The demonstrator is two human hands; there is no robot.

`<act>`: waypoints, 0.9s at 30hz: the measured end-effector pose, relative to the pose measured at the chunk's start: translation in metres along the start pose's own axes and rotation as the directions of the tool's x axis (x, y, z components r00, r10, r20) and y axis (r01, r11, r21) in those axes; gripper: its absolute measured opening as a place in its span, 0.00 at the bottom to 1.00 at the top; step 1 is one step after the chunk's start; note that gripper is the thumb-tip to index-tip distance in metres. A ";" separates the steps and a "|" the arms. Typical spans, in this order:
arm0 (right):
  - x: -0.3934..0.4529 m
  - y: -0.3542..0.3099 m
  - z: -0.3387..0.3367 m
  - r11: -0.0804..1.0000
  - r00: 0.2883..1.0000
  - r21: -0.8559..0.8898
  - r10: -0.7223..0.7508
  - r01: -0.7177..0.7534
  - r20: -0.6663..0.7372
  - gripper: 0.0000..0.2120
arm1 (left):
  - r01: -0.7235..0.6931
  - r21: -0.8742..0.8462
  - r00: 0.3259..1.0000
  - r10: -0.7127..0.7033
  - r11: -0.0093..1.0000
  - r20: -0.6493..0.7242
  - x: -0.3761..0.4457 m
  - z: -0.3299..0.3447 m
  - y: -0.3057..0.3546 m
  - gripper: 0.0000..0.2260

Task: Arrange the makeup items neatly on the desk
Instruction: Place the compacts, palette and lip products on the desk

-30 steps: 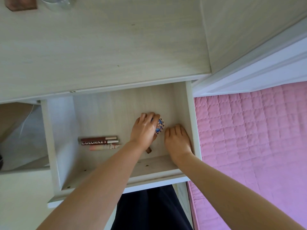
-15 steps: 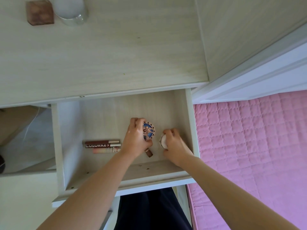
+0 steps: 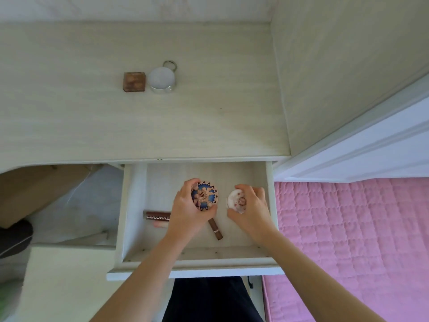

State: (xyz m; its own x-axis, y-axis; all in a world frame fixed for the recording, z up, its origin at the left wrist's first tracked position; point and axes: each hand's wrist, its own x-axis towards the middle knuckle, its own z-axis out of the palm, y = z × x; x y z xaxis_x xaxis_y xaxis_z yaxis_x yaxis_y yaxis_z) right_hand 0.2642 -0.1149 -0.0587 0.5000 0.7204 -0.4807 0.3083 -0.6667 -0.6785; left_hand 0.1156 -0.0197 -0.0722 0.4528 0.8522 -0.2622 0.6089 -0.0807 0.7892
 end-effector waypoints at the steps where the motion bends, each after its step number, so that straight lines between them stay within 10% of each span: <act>1: -0.001 -0.007 -0.003 1.000 1.000 0.010 -0.016 0.016 -0.005 0.30 | -0.029 0.011 1.000 0.029 1.000 -0.003 0.000 -0.008 0.007 0.33; 27: 0.112 -0.188 0.004 0.962 0.969 -0.123 -0.244 0.246 0.028 0.31 | -0.215 0.274 0.973 0.231 0.937 -0.025 0.134 -0.172 0.019 0.33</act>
State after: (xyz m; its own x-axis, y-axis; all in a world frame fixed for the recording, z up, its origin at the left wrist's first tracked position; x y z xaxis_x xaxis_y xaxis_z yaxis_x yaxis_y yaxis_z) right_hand 0.2592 0.0919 0.0123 0.3868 0.8665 -0.3157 0.5188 -0.4875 -0.7023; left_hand 0.0760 0.1824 0.0035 0.5647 0.8232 -0.0592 0.6518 -0.4008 0.6438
